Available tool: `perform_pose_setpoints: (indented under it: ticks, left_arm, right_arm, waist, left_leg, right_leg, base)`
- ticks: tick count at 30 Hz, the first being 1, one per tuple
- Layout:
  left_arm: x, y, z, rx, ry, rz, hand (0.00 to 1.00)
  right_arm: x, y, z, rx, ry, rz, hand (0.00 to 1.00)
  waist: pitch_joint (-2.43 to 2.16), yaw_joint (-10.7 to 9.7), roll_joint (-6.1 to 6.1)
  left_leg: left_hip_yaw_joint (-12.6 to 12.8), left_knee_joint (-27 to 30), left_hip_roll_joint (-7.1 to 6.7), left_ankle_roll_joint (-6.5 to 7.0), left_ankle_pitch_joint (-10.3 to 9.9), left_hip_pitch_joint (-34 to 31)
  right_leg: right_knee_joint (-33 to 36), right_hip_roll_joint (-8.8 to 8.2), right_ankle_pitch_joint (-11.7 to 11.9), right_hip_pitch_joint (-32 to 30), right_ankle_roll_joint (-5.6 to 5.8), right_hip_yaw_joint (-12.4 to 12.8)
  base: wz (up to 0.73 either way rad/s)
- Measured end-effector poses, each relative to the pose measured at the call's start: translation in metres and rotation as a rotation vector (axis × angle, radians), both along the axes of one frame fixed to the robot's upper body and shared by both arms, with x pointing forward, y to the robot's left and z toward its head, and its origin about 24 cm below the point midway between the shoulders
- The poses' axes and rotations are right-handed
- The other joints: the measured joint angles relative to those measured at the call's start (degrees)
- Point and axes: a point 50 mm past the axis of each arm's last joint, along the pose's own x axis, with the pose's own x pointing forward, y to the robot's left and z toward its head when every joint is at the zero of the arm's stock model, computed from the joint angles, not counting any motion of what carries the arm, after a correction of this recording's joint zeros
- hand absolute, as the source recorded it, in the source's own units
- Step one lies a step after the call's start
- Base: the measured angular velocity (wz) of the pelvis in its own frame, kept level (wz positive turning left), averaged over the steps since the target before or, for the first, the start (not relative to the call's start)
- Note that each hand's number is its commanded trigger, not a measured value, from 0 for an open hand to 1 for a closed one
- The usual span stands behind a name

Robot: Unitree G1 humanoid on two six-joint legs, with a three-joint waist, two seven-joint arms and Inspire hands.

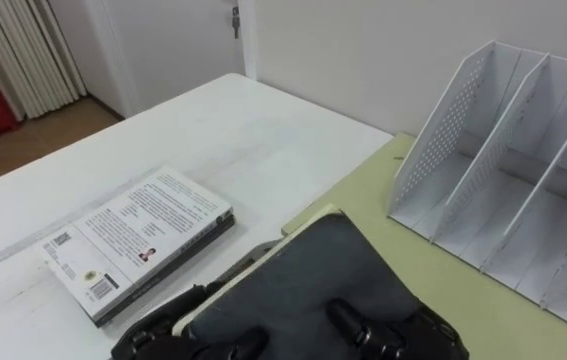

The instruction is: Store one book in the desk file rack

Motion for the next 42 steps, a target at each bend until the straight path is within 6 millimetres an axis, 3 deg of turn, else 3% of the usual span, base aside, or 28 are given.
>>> perform_pose_setpoints:
  ticks: [9, 10, 11, 12, 13, 24, 31, 34, 42]
  left_arm:
    - [0.000, 0.000, 0.000, 0.000, 0.005, -0.001, 1.00]
    - [0.000, 0.000, -0.001, 0.000, 0.006, 0.001, 0.67]
    - [0.000, -0.001, -0.001, -0.002, 0.006, 0.003, 0.56]
    - [0.000, -0.002, -0.001, -0.004, 0.007, 0.007, 0.18]
    - [0.000, -0.002, -0.001, -0.002, 0.010, 0.015, 0.00]
    - [-0.013, 0.004, -0.020, 0.096, 0.099, 0.167, 0.00]
    - [-0.033, 0.005, -0.065, 0.268, 0.248, 0.268, 0.00]
    - [-0.047, 0.003, -0.077, 0.331, 0.303, 0.247, 0.00]
    - [-0.073, -0.006, -0.111, 0.360, 0.452, 0.299, 0.00]
  right_arm:
    - [0.000, -0.001, 0.000, -0.007, -0.002, 0.000, 1.00]
    - [0.001, -0.001, 0.001, -0.014, -0.007, -0.001, 1.00]
    - [0.002, -0.002, 0.001, -0.021, -0.009, -0.007, 1.00]
    - [0.002, -0.002, 0.002, -0.023, -0.009, -0.010, 1.00]
    - [0.003, -0.002, 0.003, -0.036, -0.014, -0.016, 1.00]
    - [0.013, -0.018, 0.006, -0.296, -0.044, -0.156, 1.00]
    - [0.025, -0.030, 0.014, -0.578, -0.110, -0.354, 1.00]
    - [0.030, -0.036, 0.024, -0.694, -0.162, -0.465, 1.00]
    - [0.038, -0.035, 0.053, -0.884, -0.309, -0.776, 1.00]
  waist:
    - [-0.08, 0.2, -0.47]
    - [-0.07, 0.0, -0.46]
    - [-0.07, 0.0, -0.47]
    - [-0.05, 0.0, -0.49]
    - [-0.02, 0.1, -0.54]
    - [0.34, -1.6, -1.18]
    - [0.46, -3.3, -2.19]
    - [0.28, -4.4, -2.63]
    - [0.01, -4.4, -0.78]
  left_leg:
    - [0.0, 0.7, 0.00, 0.01, 0.0, -0.3]
    - [0.0, 0.7, 0.01, 0.00, 0.0, -0.3]
    - [0.0, 0.6, 0.01, 0.00, 0.0, -0.3]
    - [0.0, 0.5, 0.01, 0.00, 0.0, -0.3]
    - [0.0, 0.4, 0.01, 0.00, 0.0, -0.3]
    - [0.1, 0.4, -0.06, 0.01, 0.0, -0.1]
    - [2.1, -0.1, 0.08, 0.00, 0.0, 1.2]
    - [2.9, -0.4, 0.17, 0.01, 0.0, 1.2]
    - [4.5, -1.5, 0.45, -0.04, 0.0, 1.3]
  right_leg:
    - [0.0, -0.07, 0.0, 0.0, 0.00, 0.0]
    - [0.1, -0.09, 0.0, 0.0, 0.00, 0.0]
    - [0.2, -0.11, 0.0, 0.0, 0.00, 0.0]
    - [0.3, -0.12, 0.0, 0.0, 0.00, 0.0]
    - [0.4, -0.13, 0.0, 0.0, 0.00, 0.0]
    - [0.3, -0.12, 0.0, 0.1, -0.02, 0.2]
    - [0.1, 0.58, 0.0, 0.1, -0.05, 1.5]
    - [-0.2, 0.71, 0.0, -0.1, -0.02, 2.0]
    - [0.0, 1.57, 0.1, -0.9, 0.00, 4.0]
  base:
    - [0.00]
    - [0.00]
    - [0.00]
    - [0.00]
    - [0.00]
    - [0.00]
    - [-0.12]
    - [-0.08]
    - [-0.13]
